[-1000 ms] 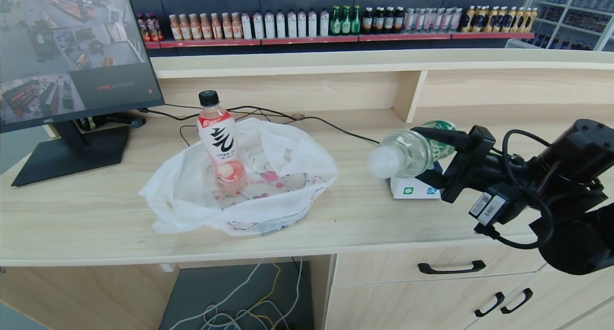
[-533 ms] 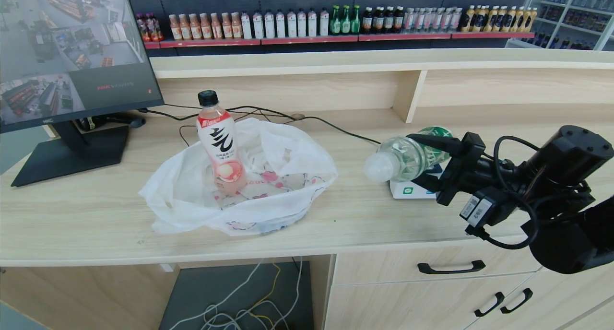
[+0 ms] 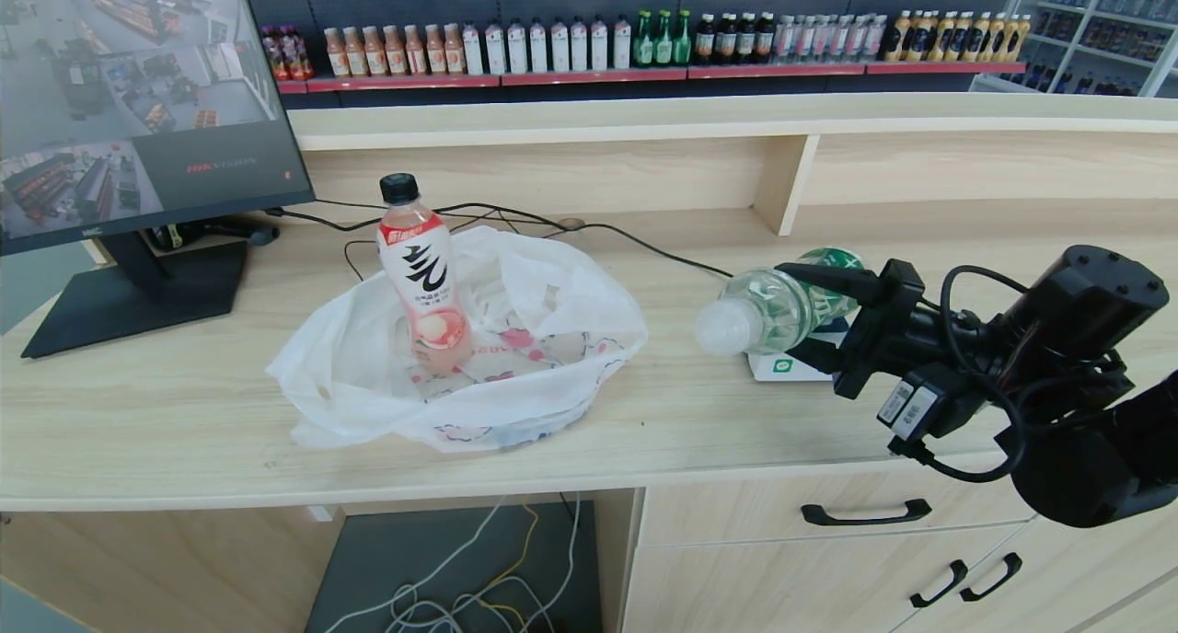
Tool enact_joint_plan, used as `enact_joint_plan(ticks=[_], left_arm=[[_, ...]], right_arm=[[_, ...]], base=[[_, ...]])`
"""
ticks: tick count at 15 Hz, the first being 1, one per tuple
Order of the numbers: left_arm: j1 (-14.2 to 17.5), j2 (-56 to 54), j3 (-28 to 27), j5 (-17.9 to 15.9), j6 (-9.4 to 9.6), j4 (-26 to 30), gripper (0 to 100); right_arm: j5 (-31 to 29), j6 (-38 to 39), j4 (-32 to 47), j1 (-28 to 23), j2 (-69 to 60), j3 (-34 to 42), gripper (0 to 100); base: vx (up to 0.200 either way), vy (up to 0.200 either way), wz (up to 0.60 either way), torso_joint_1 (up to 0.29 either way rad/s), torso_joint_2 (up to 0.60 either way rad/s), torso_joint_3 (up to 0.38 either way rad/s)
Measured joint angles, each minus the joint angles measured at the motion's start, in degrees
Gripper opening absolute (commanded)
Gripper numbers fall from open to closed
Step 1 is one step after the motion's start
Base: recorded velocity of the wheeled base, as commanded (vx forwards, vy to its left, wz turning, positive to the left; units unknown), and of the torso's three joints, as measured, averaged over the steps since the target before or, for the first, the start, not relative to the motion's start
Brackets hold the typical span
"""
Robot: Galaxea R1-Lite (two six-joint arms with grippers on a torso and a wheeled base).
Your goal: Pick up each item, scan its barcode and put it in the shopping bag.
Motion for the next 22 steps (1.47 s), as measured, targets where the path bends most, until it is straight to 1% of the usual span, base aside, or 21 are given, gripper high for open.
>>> enact_joint_plan(ticks=[14,17,19,22], left_arm=[[0.0,0.0,0.0,0.0,0.04,0.0,100],[0.0,0.0,0.0,0.0,0.06,0.0,100],[0.0,0.0,0.0,0.0,0.06,0.0,100],[0.0,0.0,0.0,0.0,0.09,0.0,100]], right_arm=[[-0.3,0.6,-1.4,0.2,0.0,0.2,0],[-0.5,5.3,-1.4,1.0,-2.0,-0.3,0],[-3.0,11.4,-1.6,2.3,-4.8,-1.1,0],[-8.3,20.0,-2.4,4.8,-9.1,-2.6,0]], base=[[0.000,0.000,0.00,0.000,0.00,0.000],[0.000,0.000,0.00,0.000,0.00,0.000],[0.000,0.000,0.00,0.000,0.00,0.000],[0.000,0.000,0.00,0.000,0.00,0.000]])
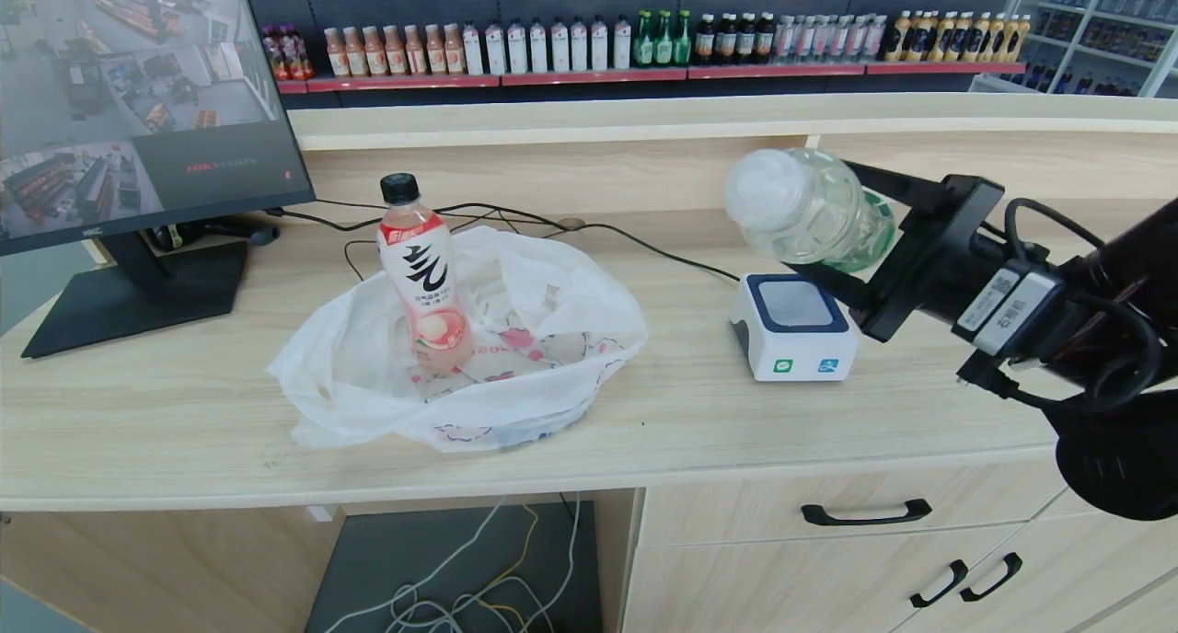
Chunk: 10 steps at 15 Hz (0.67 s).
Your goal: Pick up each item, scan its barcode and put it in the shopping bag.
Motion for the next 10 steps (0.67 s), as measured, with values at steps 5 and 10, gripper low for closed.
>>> enact_joint_plan(ticks=[5,10], left_arm=[[0.0,0.0,0.0,0.0,0.16,0.0,100],[0.0,0.0,0.0,0.0,0.09,0.0,100]], right_arm=[[-5.6,17.9,-1.1,0.6,-2.9,0.7,0],[-20.2,39.3,-1.1,2.8,-5.8,8.3,0]], base=[[0.000,0.000,0.00,0.000,0.00,0.000],[0.000,0.000,0.00,0.000,0.00,0.000]])
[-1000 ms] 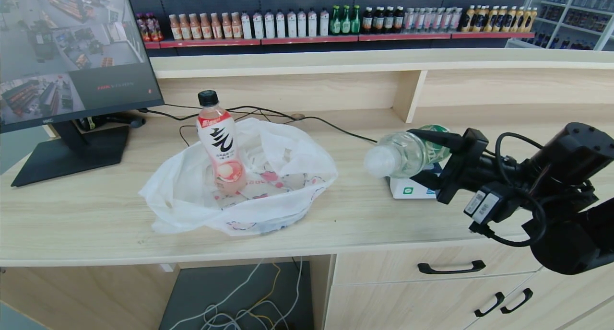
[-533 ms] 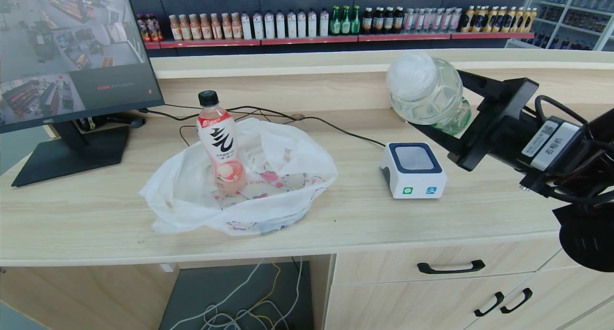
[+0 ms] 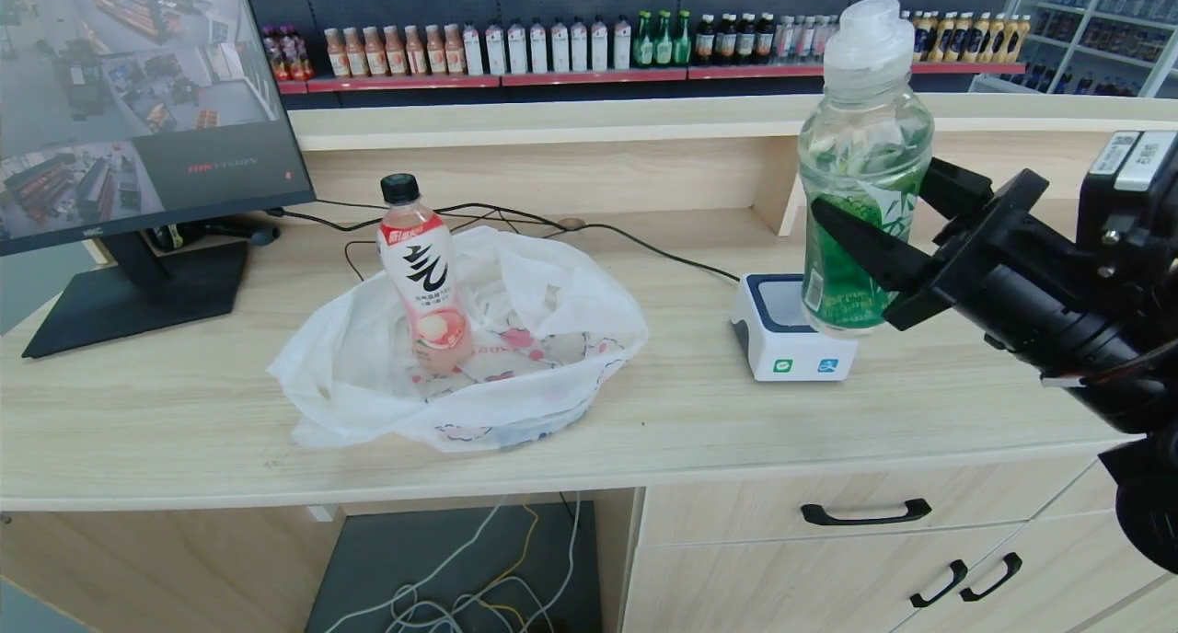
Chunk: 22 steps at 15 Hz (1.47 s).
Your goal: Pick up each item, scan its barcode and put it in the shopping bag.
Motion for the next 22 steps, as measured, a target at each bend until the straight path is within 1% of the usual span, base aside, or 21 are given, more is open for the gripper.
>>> enact_joint_plan(ticks=[2,3,4,6,9,19,22], left_arm=[[0.0,0.0,0.0,0.0,0.02,0.0,100],[0.0,0.0,0.0,0.0,-0.06,0.0,100],[0.0,0.0,0.0,0.0,-0.09,0.0,100],[0.0,0.0,0.0,0.0,-0.11,0.0,100],[0.0,0.0,0.0,0.0,-0.09,0.0,100],[0.0,0.0,0.0,0.0,-0.15,0.0,100],[0.0,0.0,0.0,0.0,-0.17,0.0,100]], right_arm=[[-7.9,11.9,0.0,2.0,-0.1,1.8,0],[-11.9,15.8,0.0,2.4,0.2,1.7,0],[-16.3,18.0,0.0,2.6,1.0,1.0,0],[-19.5,17.5,0.0,4.2,2.0,1.0,0],[-21.4,17.6,-0.1,6.9,2.6,0.3,0],[-21.5,18.4,0.0,7.1,4.2,-1.0,0],[-21.5,18.4,0.0,7.0,4.4,-1.4,0]], base=[[0.000,0.000,0.00,0.000,0.00,0.000],[0.000,0.000,0.00,0.000,0.00,0.000],[0.000,0.000,0.00,0.000,0.00,0.000],[0.000,0.000,0.00,0.000,0.00,0.000],[0.000,0.000,0.00,0.000,0.00,0.000],[0.000,0.000,0.00,0.000,0.00,0.000],[0.000,0.200,0.00,0.002,0.00,0.004]])
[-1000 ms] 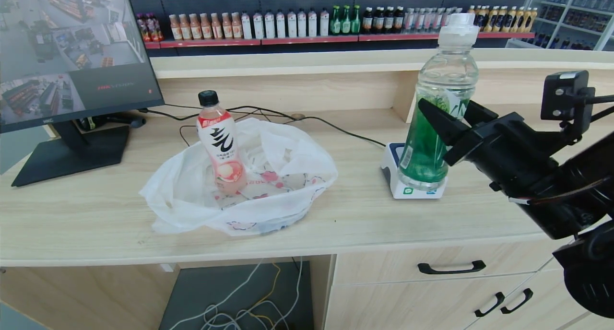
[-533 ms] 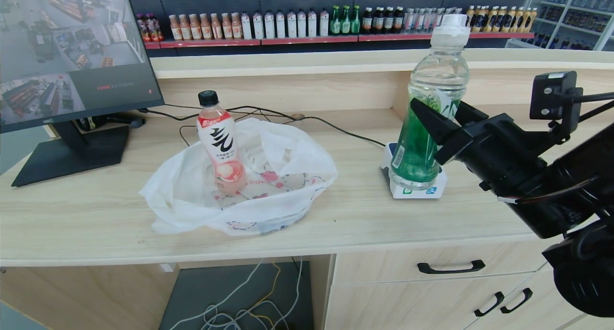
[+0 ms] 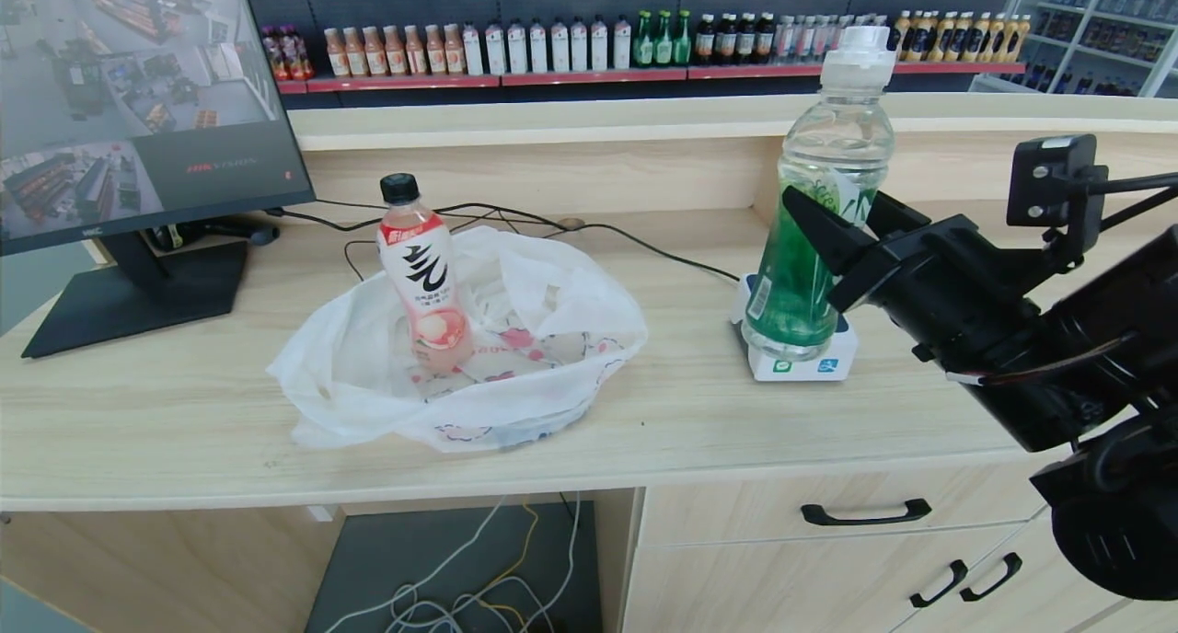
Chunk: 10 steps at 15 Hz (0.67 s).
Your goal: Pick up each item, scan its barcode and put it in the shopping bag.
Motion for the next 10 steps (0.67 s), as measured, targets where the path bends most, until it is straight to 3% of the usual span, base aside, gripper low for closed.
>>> enact_joint_plan(ticks=[8,10], left_arm=[[0.0,0.0,0.0,0.0,0.00,0.0,100],[0.0,0.0,0.0,0.0,0.00,0.0,100]], right_arm=[[0.0,0.0,-0.1,-0.1,0.1,-0.5,0],[0.0,0.0,0.0,0.0,0.1,-0.4,0]], base=[[0.000,0.200,0.00,0.005,0.00,0.004],[0.000,0.000,0.00,0.000,0.00,0.000]])
